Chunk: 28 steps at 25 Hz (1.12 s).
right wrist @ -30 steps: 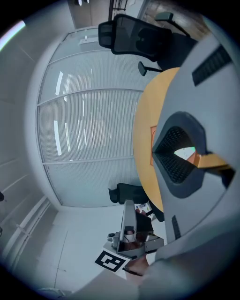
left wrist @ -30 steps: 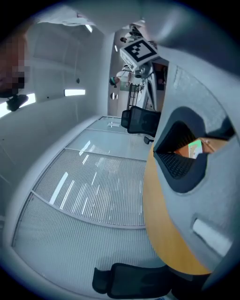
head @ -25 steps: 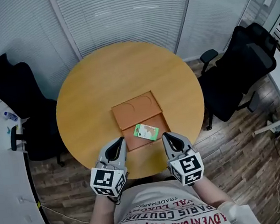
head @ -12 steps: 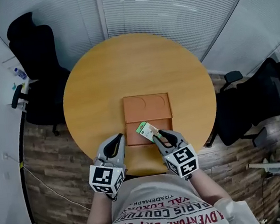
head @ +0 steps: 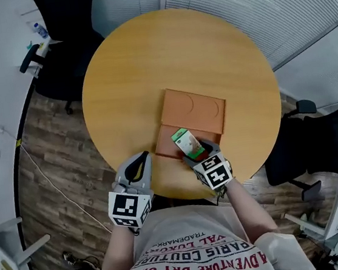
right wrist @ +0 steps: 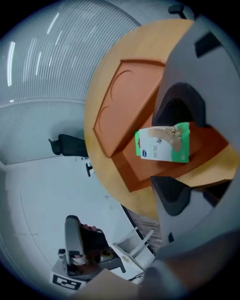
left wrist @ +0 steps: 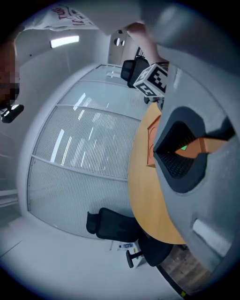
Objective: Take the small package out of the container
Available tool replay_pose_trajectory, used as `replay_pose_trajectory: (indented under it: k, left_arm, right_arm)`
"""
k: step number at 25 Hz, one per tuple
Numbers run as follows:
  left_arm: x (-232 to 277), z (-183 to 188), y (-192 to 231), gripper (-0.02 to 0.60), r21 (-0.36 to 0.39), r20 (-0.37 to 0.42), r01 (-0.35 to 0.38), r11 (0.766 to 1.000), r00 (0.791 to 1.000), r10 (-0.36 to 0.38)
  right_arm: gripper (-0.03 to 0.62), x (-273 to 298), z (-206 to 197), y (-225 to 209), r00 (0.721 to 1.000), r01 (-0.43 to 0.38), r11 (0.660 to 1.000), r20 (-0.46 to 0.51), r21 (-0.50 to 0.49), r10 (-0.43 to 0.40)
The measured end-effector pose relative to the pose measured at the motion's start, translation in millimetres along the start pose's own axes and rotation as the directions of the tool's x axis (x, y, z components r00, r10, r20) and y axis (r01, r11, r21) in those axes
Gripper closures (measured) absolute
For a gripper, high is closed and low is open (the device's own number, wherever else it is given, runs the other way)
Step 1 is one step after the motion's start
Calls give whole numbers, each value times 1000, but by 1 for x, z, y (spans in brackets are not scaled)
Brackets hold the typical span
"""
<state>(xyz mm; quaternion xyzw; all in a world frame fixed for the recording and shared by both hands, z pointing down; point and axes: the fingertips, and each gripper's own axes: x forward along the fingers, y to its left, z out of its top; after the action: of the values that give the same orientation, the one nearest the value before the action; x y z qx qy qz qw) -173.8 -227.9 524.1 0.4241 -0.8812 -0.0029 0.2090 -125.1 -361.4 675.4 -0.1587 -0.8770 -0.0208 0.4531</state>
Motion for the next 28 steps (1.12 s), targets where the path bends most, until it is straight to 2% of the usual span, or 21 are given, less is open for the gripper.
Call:
replay_pose_trajectory:
  k: [4,11,16,18,22,25,28]
  left_arm:
    - [4,-5,6,571,-78,7,-42,996,999,43]
    - [-12,-20,30,571,-125,-5,-114,986,993,114]
    - [-14,-25,28,571,-138,-16,-125,982,992,124]
    - [-15,-26,27,571,-128,-19,-124,984,992,122]
    - [-16,-28,23,571,-114,-30,-117,987,993,115]
    - [-15,-27,15,571,-93,-38,-98,991,995,95]
    - [-13,-25,8,571,-51,-50,-90,995,995,87]
  right_arm:
    - [217,26,-2,-18,998,4,999,-57,51,-1]
    - [200,65,-12,-18,980,72,997,-184,-6,-72]
    - [201,62,-15,-24,981,98,995,-167,-4,-97]
    - [211,63,-12,-23,981,88,995,-171,-38,-93]
    - [235,61,-18,-17,962,5,989,-268,-150,-46]
    - [237,53,-23,-12,957,-43,985,-291,-168,-8]
    - [237,41,-25,-12,955,-55,976,-297,-210,-10]
